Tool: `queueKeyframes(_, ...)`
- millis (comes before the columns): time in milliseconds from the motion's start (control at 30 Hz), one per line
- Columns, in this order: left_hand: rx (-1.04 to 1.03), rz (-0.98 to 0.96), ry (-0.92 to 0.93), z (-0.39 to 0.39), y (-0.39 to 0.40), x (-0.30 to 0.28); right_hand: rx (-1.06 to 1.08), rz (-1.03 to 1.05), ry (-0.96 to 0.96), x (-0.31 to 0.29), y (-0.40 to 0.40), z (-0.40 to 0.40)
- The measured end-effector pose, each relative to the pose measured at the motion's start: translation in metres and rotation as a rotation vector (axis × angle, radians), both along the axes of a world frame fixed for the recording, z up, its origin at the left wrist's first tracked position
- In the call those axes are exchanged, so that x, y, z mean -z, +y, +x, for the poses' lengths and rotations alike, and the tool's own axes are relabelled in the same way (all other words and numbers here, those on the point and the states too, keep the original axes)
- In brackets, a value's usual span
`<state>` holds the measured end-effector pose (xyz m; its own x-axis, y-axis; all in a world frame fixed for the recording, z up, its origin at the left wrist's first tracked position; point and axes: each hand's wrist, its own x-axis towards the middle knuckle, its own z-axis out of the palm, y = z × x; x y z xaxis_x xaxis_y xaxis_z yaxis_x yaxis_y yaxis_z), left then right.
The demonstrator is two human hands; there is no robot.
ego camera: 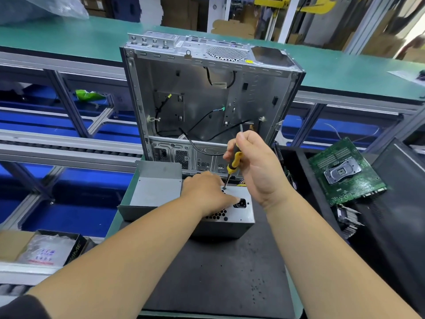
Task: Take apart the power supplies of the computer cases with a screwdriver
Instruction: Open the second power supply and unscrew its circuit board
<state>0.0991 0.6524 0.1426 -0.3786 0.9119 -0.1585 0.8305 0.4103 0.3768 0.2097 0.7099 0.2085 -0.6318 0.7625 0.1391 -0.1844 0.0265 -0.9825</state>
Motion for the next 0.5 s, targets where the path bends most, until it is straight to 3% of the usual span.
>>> queueKeyframes(133, -0.003, -0.006, 0.021, 0.002, 0.005, 0.000, 0.097, -0.046, 0.030, -0.002, 0.001, 0.001)
queueKeyframes(267, 0.024, -0.020, 0.054, 0.005, 0.006, 0.000, 0.065, -0.088, 0.129, 0.000, -0.004, -0.008)
queueKeyframes(500, 0.040, -0.015, 0.078, 0.004, 0.007, 0.004, 0.046, -0.040, 0.048, -0.002, -0.001, -0.016)
